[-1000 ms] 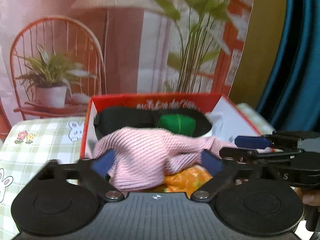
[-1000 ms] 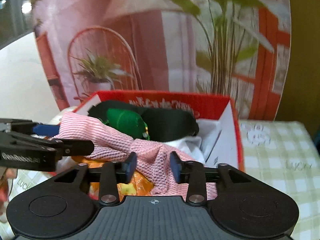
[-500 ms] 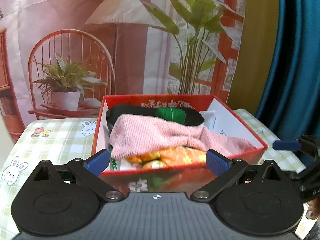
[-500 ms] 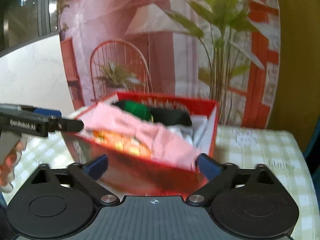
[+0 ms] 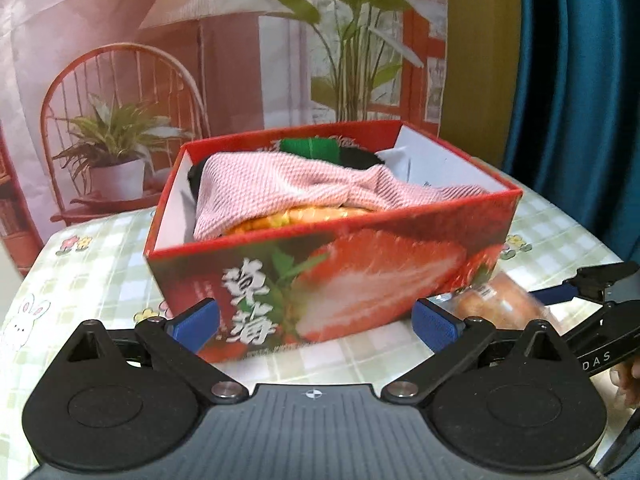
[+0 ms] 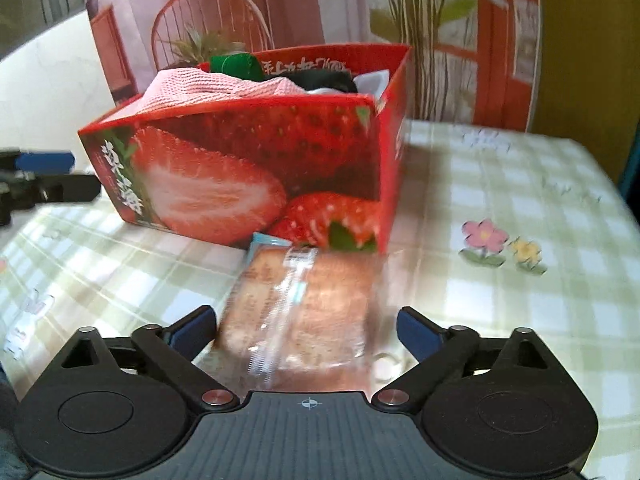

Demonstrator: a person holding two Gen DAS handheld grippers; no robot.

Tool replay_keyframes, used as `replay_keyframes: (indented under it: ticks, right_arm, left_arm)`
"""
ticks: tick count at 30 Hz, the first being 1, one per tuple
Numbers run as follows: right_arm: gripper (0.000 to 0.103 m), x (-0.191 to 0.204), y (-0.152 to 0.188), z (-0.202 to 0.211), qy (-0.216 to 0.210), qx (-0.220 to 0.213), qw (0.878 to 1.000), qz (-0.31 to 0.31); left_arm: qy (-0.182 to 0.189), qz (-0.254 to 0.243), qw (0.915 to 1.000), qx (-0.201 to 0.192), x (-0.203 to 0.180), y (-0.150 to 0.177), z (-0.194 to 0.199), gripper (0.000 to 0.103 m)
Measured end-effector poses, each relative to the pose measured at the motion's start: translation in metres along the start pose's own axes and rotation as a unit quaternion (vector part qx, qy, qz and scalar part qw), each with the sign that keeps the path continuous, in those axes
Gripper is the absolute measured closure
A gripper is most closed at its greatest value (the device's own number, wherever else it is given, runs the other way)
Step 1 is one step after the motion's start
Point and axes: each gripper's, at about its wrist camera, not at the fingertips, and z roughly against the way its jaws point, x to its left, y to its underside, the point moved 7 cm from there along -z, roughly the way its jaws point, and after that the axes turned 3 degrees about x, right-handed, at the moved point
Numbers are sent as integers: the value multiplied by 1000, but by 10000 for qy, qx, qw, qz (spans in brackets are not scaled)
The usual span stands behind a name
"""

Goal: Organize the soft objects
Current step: 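Move both tools down beside the box to the wrapped bread pastry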

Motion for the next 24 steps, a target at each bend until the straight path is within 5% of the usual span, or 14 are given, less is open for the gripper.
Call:
replay_keyframes:
  ticks: [17,24]
  right_arm:
    - [11,106,-7,-35,-635,42,9978,-206]
    - [11,106,11,-8,-300,-558,9970,436]
  left_arm:
    - [-251,1067,9933,354,52,40,13,3]
    - [45,1534,9878,277,51,47,15,8]
